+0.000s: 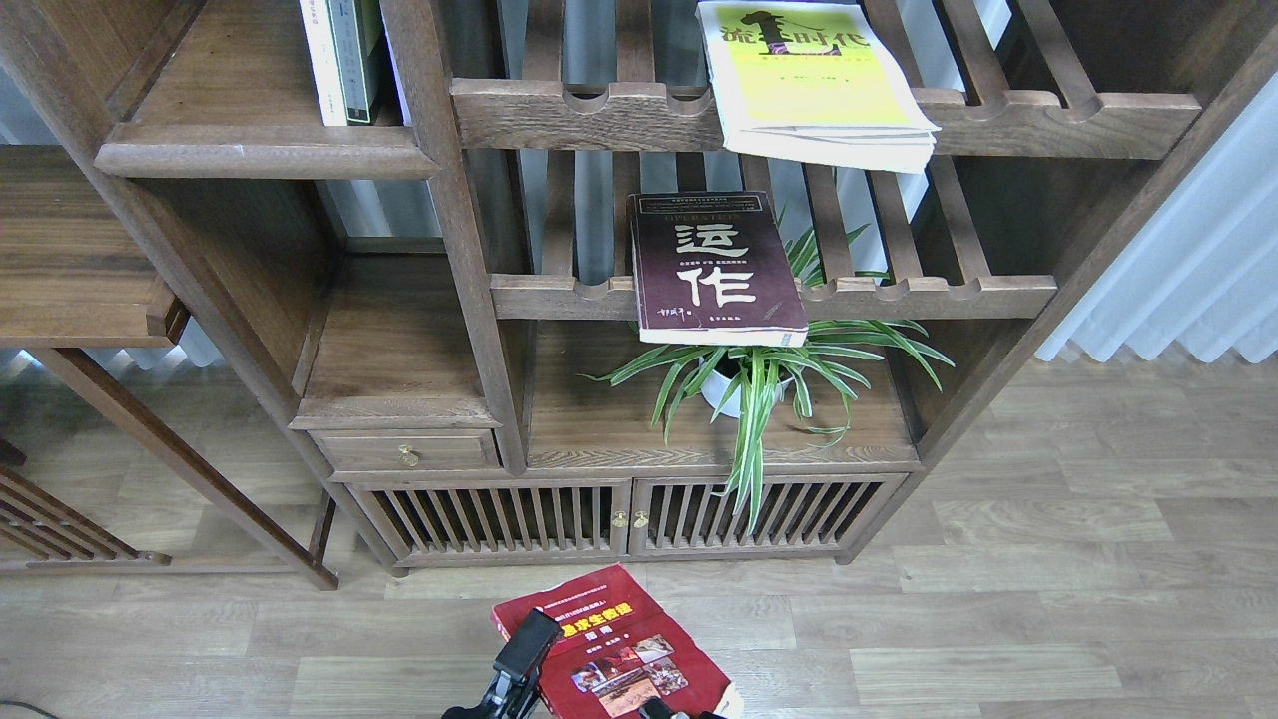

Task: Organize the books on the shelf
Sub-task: 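Grasp the red book with the left gripper from the right gripper, then carry the red book with the left gripper up to the upper shelf, then insert the red book upright into the upper shelf with the left gripper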

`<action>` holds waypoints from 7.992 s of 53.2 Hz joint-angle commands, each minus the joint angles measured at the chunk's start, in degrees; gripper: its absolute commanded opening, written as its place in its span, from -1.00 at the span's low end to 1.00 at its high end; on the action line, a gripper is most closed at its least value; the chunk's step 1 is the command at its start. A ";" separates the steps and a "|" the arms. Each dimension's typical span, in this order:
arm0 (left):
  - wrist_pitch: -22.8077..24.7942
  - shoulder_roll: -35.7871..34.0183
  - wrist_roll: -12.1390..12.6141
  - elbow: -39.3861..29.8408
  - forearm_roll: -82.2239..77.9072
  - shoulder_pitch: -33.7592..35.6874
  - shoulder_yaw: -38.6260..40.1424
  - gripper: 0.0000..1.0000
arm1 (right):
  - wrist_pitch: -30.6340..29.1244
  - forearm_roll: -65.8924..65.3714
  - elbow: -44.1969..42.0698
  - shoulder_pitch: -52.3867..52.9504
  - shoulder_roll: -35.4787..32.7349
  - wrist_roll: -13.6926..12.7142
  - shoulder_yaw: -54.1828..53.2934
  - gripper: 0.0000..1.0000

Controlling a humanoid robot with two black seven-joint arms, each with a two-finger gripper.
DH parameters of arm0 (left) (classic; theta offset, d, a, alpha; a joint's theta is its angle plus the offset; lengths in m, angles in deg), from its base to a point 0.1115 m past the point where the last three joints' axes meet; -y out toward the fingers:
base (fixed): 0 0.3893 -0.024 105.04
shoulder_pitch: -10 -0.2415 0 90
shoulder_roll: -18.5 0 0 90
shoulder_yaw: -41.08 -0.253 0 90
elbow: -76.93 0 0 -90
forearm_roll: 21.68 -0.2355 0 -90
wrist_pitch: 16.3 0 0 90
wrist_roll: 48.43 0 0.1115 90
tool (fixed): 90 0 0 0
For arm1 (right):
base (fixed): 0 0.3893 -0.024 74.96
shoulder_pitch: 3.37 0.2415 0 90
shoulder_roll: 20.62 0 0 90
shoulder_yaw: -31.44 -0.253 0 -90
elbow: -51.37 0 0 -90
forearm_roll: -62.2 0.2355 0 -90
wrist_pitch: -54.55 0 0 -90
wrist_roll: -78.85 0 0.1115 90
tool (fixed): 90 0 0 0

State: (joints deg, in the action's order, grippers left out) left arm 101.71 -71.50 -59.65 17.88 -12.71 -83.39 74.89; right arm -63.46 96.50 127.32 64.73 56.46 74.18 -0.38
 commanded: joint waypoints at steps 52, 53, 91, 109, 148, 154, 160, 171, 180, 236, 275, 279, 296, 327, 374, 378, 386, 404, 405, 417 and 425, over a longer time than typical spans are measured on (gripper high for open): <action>0.00 -18.63 3.05 -20.14 0.08 -11.90 18.30 -0.94 | 0.01 -1.61 -12.85 6.35 0.26 1.15 -1.31 0.97; 0.00 -19.24 3.05 -20.14 0.08 -12.16 18.92 -0.94 | 0.01 -1.61 -12.85 6.43 0.35 1.15 -1.31 0.97; 0.00 -40.25 2.52 -20.32 2.54 -12.25 49.50 -0.95 | 0.01 -1.52 -16.98 8.46 3.60 1.06 -1.31 0.97; 0.00 -47.10 2.69 -20.32 4.91 -4.69 52.06 -0.95 | 0.01 -1.61 -17.60 9.34 3.96 1.06 -1.23 0.97; 0.00 -52.99 7.34 -20.32 4.83 17.36 47.40 -0.94 | 0.01 -1.26 -17.77 9.42 4.13 1.06 -1.23 0.97; 0.00 -53.08 9.28 -20.23 4.56 18.51 47.40 -0.93 | 0.01 -1.35 -17.77 9.42 4.13 1.06 -1.23 0.97; 0.00 -52.99 10.08 -20.23 3.42 20.79 47.31 -0.93 | 0.01 -1.17 -17.77 9.42 4.04 1.06 -1.31 0.97; 0.00 -54.49 12.27 -20.14 0.79 25.01 47.66 -0.92 | 0.01 -1.17 -17.77 9.34 4.13 1.06 -1.23 0.97; 0.00 -54.49 14.12 -19.61 -3.43 29.23 47.14 -0.91 | 0.01 -1.17 -17.77 9.42 4.40 1.06 -1.23 0.97; 0.00 -39.29 14.03 7.63 -37.27 70.98 31.49 -0.89 | 0.01 -1.08 -17.77 8.98 4.84 1.06 -1.23 0.97; 0.00 -20.39 -3.28 28.37 -44.83 76.43 28.41 -0.92 | 0.01 -1.08 -17.25 8.63 5.10 1.06 -1.23 0.97; 0.00 -19.86 -3.37 30.31 -44.83 76.78 28.50 -0.92 | 0.01 -1.08 -17.25 8.72 5.10 1.06 -1.23 0.97; 0.00 -19.86 -3.55 32.77 -45.62 77.31 28.50 -0.92 | 0.01 -1.08 -16.98 8.98 5.19 1.06 -1.14 0.97; 0.00 -15.99 -13.21 33.30 -46.42 73.80 28.41 -0.94 | 0.01 -1.08 -16.63 8.81 5.27 1.06 -1.23 0.97; -0.75 -16.96 -16.78 34.88 -44.04 72.74 27.01 -0.90 | 0.01 -1.08 -15.66 8.46 5.01 1.06 -1.23 0.97; -0.75 -16.96 -16.78 34.88 -44.13 72.65 26.83 -0.85 | 0.01 -1.08 -15.66 8.54 5.01 1.06 -1.23 0.97; -1.28 -16.87 -16.78 34.79 -44.22 72.30 26.83 -0.64 | 0.01 -1.08 -15.66 8.54 4.92 1.06 -1.23 0.97; -1.81 -16.87 -16.78 34.70 -44.22 72.39 26.66 -0.41 | 0.01 -1.08 -15.49 8.54 4.84 0.97 -1.23 0.97; -1.81 -16.87 -16.78 34.70 -44.22 72.39 26.66 -0.41 | 0.01 -1.08 -15.49 8.54 4.84 0.97 -1.23 0.97; -1.99 -16.70 -16.78 34.53 -44.22 72.48 26.39 -0.36 | 0.01 -1.08 -15.49 8.54 4.75 0.97 -1.23 0.97; -2.07 -16.26 -16.78 33.21 -44.13 73.36 26.48 -0.24 | 0.01 -1.08 -15.58 8.54 4.75 0.97 -1.23 0.97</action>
State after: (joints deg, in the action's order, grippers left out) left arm 99.72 -88.00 -76.45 52.06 -56.92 -10.64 101.27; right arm -63.45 95.42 111.84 73.27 61.20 75.15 -1.61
